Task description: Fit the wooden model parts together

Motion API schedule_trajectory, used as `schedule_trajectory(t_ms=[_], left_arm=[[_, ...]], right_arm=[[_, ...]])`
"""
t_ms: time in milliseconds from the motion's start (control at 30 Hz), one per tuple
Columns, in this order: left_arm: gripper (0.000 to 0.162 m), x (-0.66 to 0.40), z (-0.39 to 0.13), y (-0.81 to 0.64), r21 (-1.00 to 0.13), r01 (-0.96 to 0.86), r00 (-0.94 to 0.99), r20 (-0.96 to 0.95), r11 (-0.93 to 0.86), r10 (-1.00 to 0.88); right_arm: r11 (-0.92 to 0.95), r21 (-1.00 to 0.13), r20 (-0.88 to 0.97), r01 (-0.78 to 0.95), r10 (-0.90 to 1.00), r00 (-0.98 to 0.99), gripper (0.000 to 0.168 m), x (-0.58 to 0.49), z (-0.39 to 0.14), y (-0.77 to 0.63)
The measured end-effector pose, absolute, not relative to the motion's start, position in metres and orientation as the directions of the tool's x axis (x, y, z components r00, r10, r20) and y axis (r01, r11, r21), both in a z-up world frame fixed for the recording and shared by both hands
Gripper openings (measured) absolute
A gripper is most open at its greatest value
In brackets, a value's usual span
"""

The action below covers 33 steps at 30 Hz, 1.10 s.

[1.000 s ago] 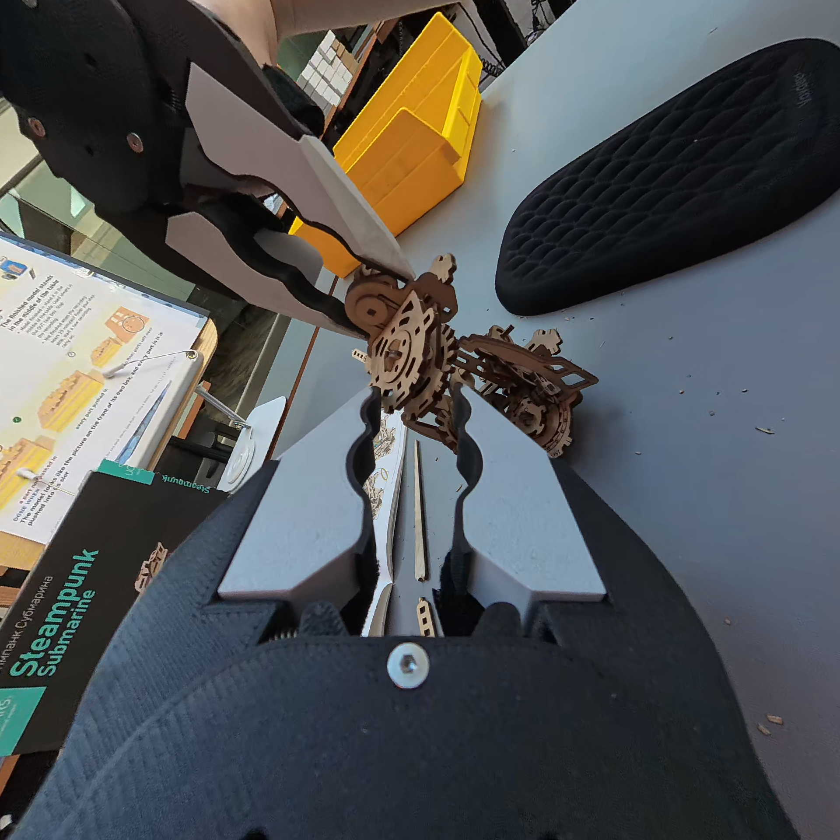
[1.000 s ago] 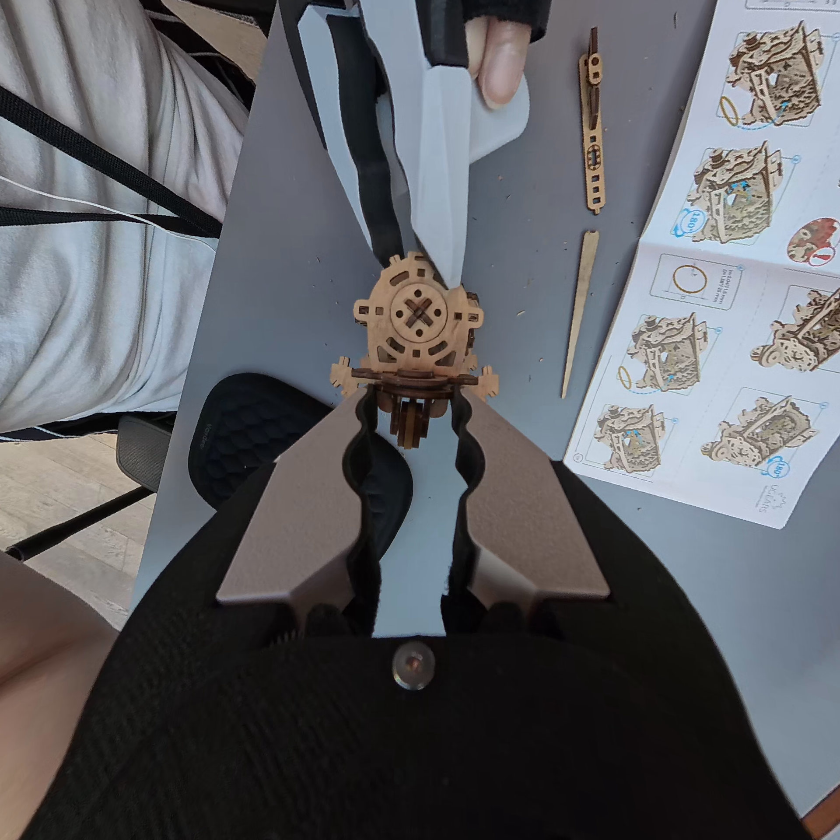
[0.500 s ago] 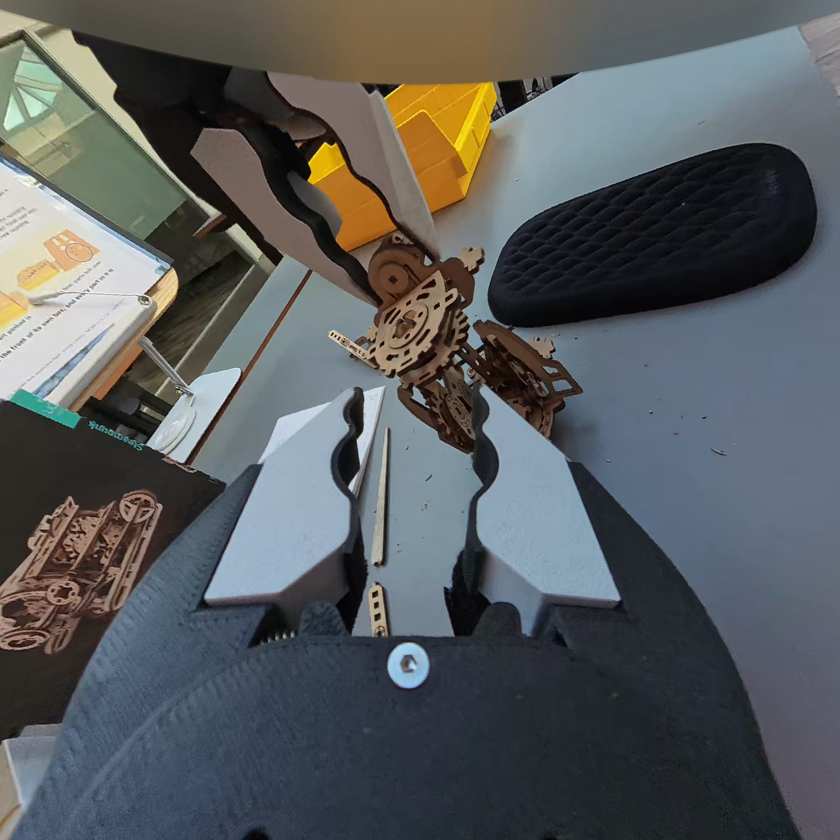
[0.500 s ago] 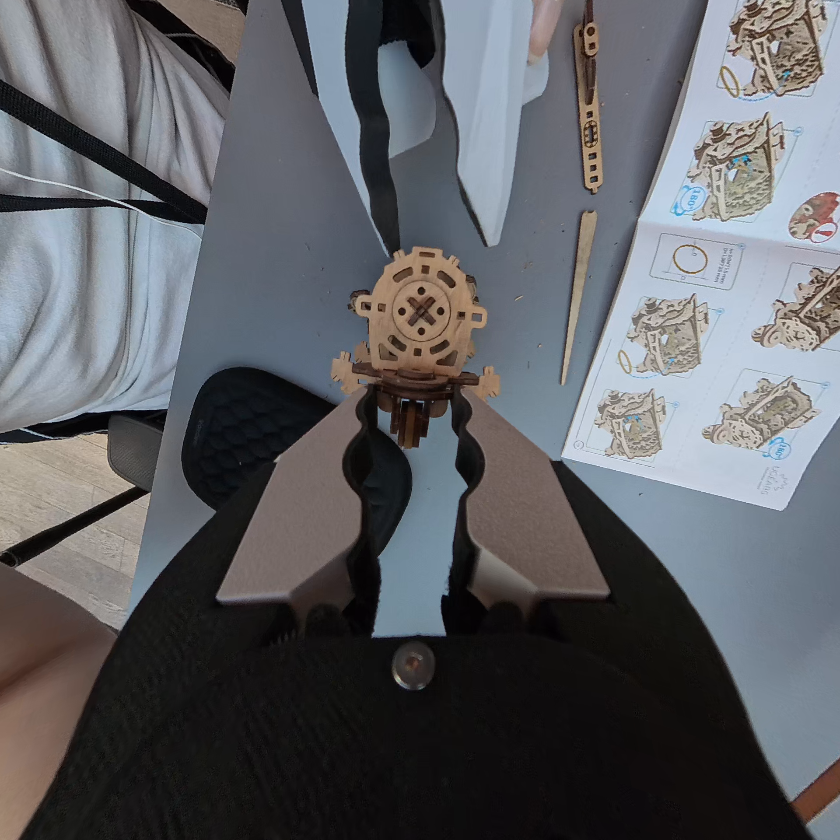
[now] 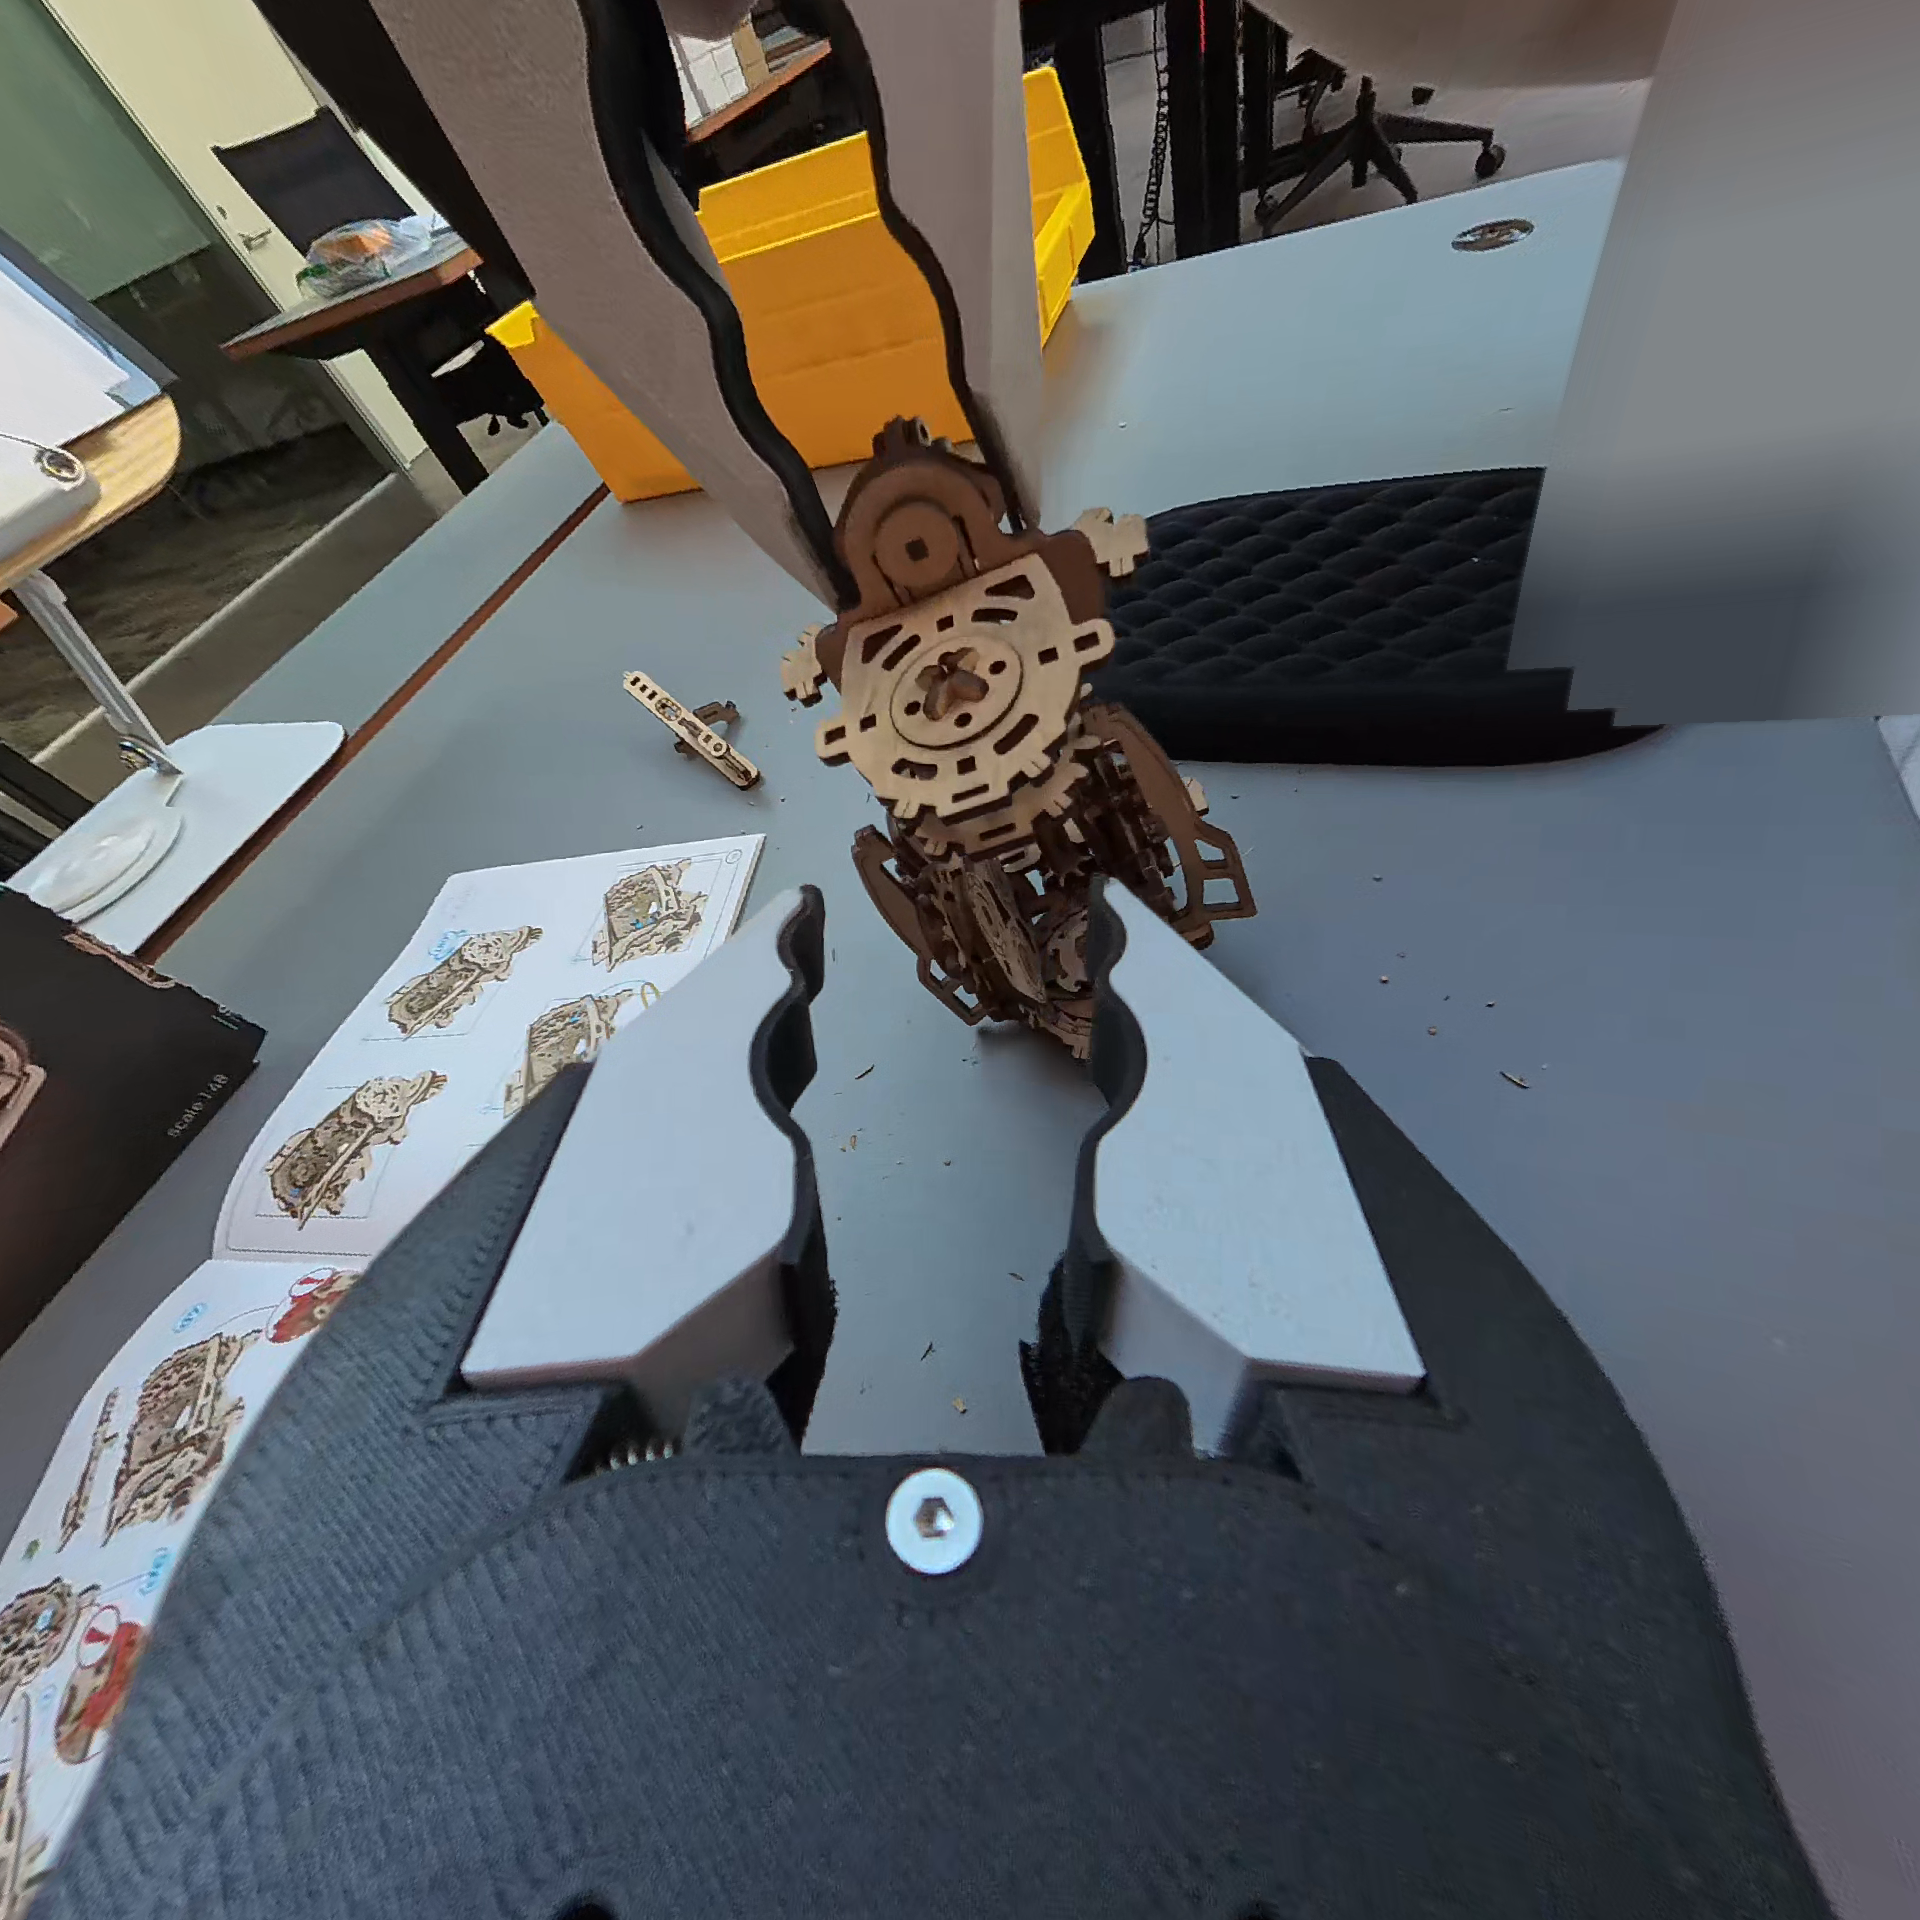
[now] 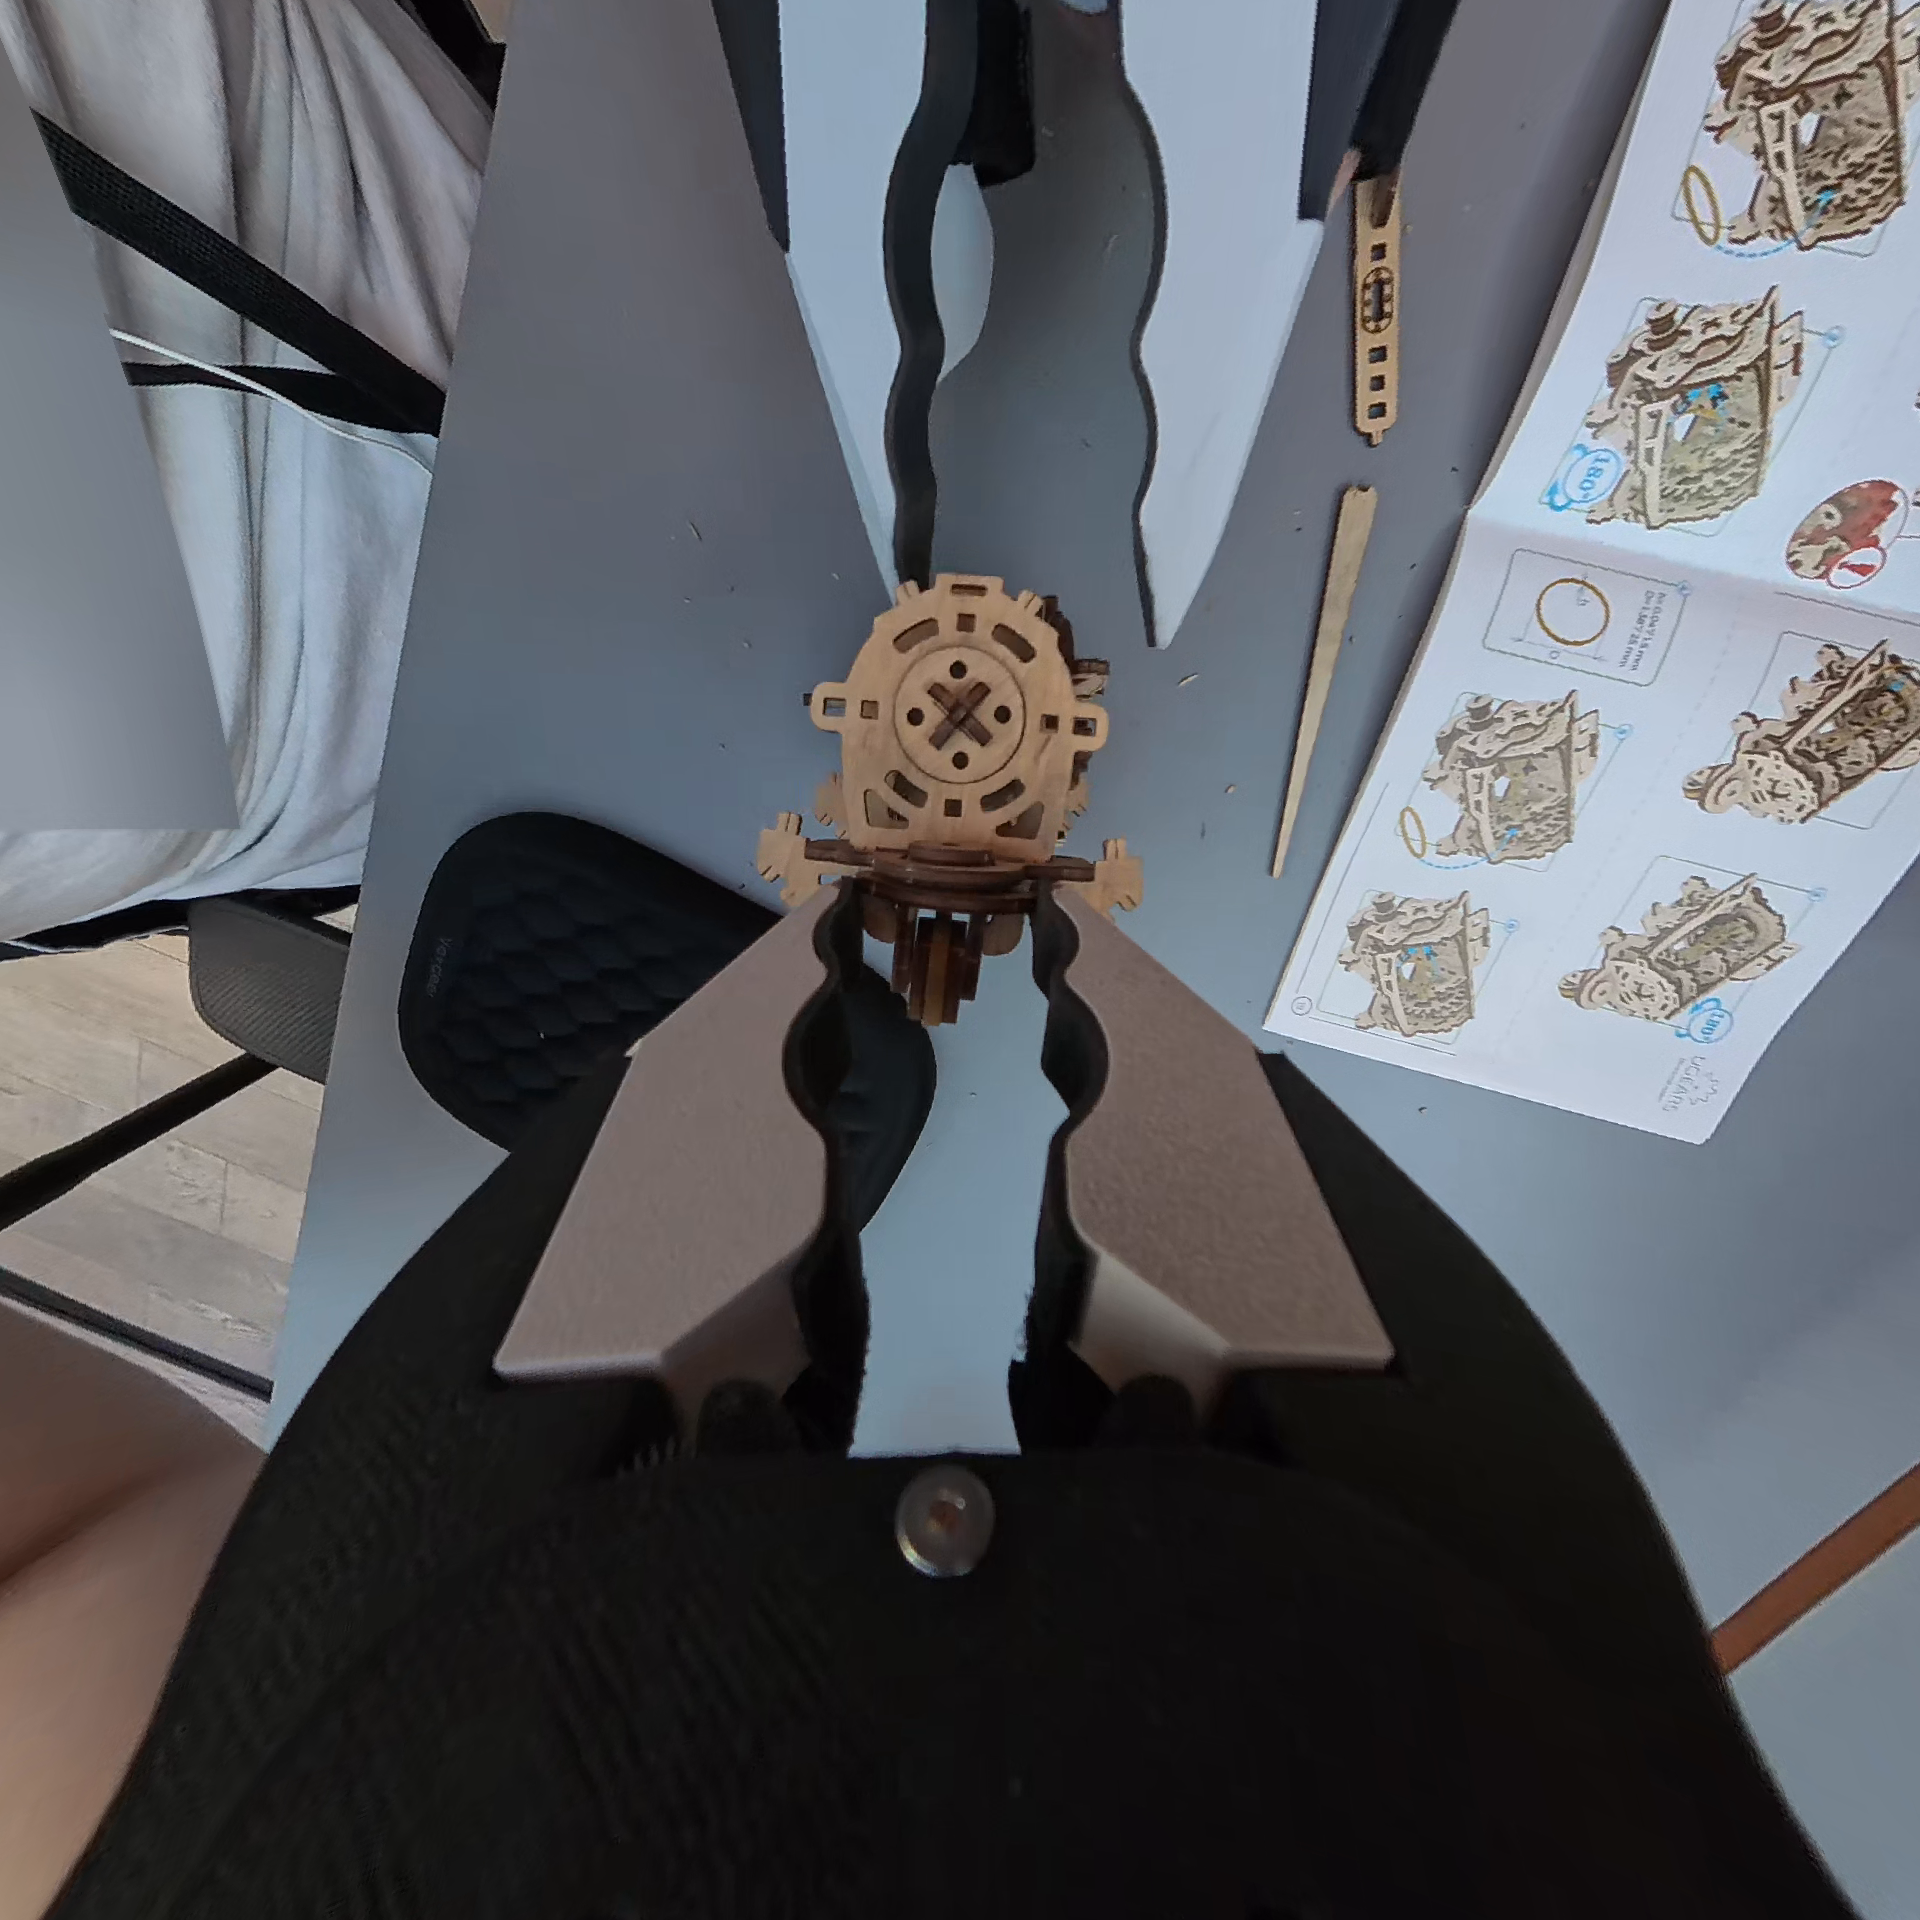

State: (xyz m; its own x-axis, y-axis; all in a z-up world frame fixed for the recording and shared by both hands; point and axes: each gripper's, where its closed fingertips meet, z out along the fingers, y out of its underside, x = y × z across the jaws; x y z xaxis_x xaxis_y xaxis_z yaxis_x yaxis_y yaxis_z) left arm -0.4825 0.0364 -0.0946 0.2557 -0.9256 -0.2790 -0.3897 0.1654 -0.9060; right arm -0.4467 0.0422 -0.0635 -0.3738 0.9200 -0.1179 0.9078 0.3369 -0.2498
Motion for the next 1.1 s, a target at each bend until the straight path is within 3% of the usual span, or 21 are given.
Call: schedule_trajectory(t_ms=[567,800,1000,1100], left_arm=[[0.052,-0.488,-0.08,0.034,-0.954,-0.294,0.288,-0.152,0.064,-0.946],[0.066,-0.492,-0.082,0.02,-0.961,-0.259,0.366,-0.002,-0.1,-0.931],[0.057,-0.49,-0.094,-0.001,-0.941,-0.273,0.453,0.058,-0.2,-0.89],[0.046,-0.481,-0.091,-0.009,-0.934,-0.196,0.459,0.181,-0.298,-0.87]], right_arm=[[0.308,-0.198,-0.181,0.93,0.922,-0.344,0.032,-0.456,-0.064,0.042],[0.301,-0.211,-0.196,0.93,0.919,-0.342,0.032,-0.455,-0.068,0.038],[0.314,-0.24,-0.18,0.918,0.915,-0.36,0.033,-0.454,-0.069,0.038],[0.316,-0.248,-0.17,0.916,0.916,-0.363,0.033,-0.453,-0.069,0.039]])
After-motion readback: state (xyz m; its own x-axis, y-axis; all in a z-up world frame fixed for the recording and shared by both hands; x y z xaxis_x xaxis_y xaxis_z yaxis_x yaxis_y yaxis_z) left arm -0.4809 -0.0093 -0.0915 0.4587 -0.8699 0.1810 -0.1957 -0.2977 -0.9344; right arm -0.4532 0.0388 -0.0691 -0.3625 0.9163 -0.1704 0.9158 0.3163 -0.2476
